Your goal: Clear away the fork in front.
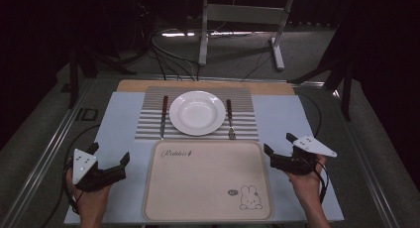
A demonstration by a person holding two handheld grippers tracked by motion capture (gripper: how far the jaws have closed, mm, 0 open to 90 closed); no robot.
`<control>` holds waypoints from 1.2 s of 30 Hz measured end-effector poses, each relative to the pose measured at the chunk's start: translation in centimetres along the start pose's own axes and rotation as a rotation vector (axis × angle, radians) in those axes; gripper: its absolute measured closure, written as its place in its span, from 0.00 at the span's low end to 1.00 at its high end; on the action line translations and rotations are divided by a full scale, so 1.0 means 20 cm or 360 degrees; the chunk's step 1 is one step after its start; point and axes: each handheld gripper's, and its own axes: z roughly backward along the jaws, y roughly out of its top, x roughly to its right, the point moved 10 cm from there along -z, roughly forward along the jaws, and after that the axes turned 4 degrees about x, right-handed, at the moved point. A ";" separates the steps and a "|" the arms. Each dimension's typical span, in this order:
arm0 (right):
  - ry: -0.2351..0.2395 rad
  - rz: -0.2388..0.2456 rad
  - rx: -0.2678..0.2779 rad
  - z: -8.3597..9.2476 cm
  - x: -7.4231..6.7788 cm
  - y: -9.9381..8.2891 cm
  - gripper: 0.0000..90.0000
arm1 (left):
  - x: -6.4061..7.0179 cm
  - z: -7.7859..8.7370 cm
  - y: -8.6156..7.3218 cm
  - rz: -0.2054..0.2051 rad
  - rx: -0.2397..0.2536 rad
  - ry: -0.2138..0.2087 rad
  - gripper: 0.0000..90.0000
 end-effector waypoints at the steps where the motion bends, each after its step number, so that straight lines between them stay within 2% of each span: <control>1: -0.0005 -0.0003 0.0001 -0.01 0.00 0.01 0.12 | 0.00 0.00 0.00 0.0000 0.0000 0.0000 0.00; 10: -0.0016 -0.0012 0.0027 -0.06 0.02 0.11 0.12 | 0.00 0.00 -0.01 0.0007 -0.0007 0.0009 0.00; 20: -0.0032 0.0035 0.0036 -0.13 0.04 0.19 0.12 | 0.01 -0.01 -0.01 -0.0003 -0.0015 0.0006 0.00; 36: -0.0056 0.0022 0.0057 -0.26 0.06 0.31 0.12 | 0.01 -0.01 -0.01 -0.0001 -0.0016 0.0004 0.00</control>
